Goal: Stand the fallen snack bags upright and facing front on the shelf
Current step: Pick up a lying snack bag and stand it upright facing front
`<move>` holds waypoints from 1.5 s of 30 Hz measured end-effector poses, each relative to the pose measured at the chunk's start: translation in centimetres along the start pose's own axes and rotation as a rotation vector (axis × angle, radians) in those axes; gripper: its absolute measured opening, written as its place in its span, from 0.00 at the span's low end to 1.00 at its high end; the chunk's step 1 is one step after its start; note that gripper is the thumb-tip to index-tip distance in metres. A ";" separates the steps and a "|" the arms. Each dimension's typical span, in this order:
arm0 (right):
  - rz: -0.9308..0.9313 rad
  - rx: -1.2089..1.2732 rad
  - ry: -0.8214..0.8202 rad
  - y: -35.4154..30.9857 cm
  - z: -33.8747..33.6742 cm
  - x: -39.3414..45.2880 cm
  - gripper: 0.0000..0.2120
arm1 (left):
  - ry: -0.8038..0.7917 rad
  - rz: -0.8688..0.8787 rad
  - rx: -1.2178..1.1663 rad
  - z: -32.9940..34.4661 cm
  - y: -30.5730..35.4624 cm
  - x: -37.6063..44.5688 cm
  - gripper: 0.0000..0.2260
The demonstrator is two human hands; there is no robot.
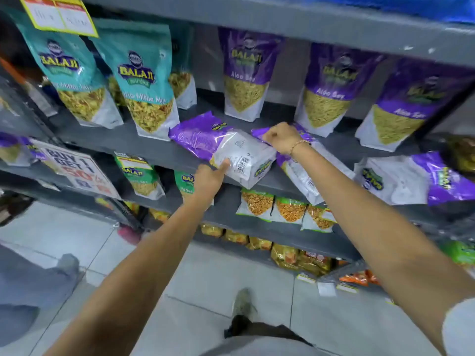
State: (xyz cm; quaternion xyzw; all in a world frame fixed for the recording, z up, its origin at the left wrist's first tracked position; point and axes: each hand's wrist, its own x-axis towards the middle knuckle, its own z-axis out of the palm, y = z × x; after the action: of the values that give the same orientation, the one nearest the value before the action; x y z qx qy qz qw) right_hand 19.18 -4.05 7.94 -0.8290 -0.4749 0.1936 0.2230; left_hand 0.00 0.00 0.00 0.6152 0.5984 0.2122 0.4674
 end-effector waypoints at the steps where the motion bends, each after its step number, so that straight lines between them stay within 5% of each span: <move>1: 0.014 -0.009 -0.032 0.1 0.2 0.5 0.14 | -0.043 -0.053 -0.032 0.1 0.3 0.1 0.29; 12: -0.039 -0.094 -0.232 0.4 1.1 5.1 0.24 | -0.146 -0.195 -0.516 1.1 0.4 3.3 0.11; 21: 0.057 0.328 -0.275 2.7 0.2 5.3 0.22 | -0.196 -0.029 -0.325 -0.3 2.9 4.0 0.09; 24: 0.093 0.506 -0.218 1.6 -0.1 4.5 0.20 | -0.222 0.053 -0.226 -2.8 4.2 5.5 0.15; 28: 0.113 0.738 -0.318 1.6 0.1 4.0 0.26 | -0.187 0.130 -0.231 -4.4 4.6 5.7 0.15; 31: 0.027 0.795 -0.381 1.2 -0.7 4.3 0.16 | -0.193 0.252 -0.166 -6.0 5.8 6.8 0.12; 39: -0.032 0.731 0.199 -1.9 1.2 7.5 0.24 | -0.062 0.503 -0.031 -5.6 10.6 13.0 0.15; 45: 0.036 0.764 0.387 -3.2 4.7 8.6 0.25 | 0.010 0.537 0.095 -5.2 10.8 15.5 0.13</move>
State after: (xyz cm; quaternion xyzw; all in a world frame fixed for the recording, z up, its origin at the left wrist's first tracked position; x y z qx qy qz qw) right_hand 18.50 5.79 4.89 -0.7159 -0.3040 0.2004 0.5957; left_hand 4.52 17.79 6.86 0.7721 0.4253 0.3035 0.3618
